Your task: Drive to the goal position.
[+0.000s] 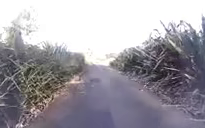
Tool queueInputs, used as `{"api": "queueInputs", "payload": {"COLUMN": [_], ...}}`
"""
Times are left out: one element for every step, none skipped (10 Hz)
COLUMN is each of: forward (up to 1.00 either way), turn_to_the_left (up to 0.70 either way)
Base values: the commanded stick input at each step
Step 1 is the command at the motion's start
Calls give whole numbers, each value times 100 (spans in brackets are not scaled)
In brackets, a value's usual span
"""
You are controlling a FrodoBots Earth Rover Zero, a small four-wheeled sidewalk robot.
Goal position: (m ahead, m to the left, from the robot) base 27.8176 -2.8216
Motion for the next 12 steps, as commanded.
{"api": "queueInputs", "payload": {"forward": [85,85,85,85,85,85,85,85,85,85,85,85], "turn_to_the_left": [0,0,0,0,0,0,0,0,0,-34,-34,0]}}
